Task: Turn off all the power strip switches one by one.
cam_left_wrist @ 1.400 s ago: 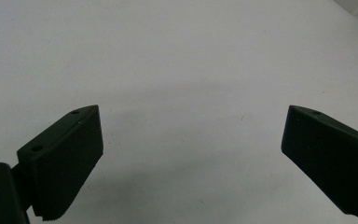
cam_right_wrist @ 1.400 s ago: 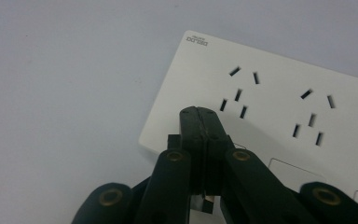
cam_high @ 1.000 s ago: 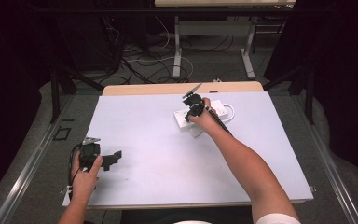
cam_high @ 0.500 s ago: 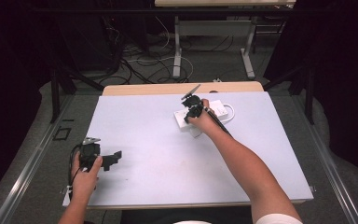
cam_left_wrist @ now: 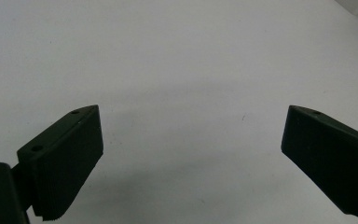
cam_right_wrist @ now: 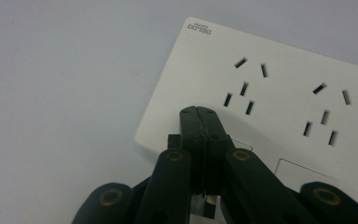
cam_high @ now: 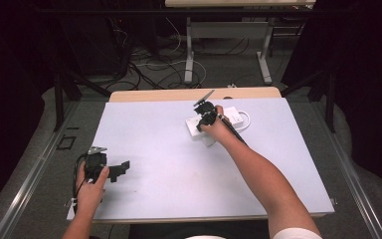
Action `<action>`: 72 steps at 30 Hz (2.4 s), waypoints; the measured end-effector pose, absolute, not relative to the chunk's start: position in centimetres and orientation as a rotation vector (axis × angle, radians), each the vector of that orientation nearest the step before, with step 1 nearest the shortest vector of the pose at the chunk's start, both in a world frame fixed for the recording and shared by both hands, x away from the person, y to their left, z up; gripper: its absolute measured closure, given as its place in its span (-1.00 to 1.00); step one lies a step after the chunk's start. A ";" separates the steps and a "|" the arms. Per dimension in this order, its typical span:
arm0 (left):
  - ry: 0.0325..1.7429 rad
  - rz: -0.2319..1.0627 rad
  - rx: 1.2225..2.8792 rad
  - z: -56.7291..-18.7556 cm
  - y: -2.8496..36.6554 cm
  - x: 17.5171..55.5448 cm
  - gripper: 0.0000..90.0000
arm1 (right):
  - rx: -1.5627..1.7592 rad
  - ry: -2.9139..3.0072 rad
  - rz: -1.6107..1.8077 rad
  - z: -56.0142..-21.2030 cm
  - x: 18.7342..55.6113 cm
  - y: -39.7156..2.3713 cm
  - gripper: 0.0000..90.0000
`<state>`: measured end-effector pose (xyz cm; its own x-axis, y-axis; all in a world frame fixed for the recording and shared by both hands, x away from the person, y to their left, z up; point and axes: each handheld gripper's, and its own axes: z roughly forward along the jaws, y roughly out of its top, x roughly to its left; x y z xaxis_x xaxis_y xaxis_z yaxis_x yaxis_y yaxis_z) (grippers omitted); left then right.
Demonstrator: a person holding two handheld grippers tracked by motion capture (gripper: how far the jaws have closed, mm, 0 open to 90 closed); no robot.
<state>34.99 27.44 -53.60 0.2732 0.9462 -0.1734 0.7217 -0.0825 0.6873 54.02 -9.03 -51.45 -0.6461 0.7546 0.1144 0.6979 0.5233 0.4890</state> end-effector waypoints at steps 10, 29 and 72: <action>1.507 0.413 1.863 -53.7 27.4 35.1 -0.88 | 1.249 2.595 0.850 -51.8 53.9 -9.0 1.00; 1.503 0.418 1.856 -53.7 27.3 35.1 -0.88 | 1.291 2.596 0.831 -49.9 53.2 -9.7 0.96; 1.505 0.417 1.856 -53.7 27.0 34.9 -0.88 | 1.176 2.619 0.897 -47.6 45.5 -14.4 -0.02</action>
<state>34.95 27.04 -53.69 0.2728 0.9458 -0.1762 0.7199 -0.0792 0.6895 45.48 -14.38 -47.58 -0.6866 0.7177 0.1157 0.6380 0.5187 0.5691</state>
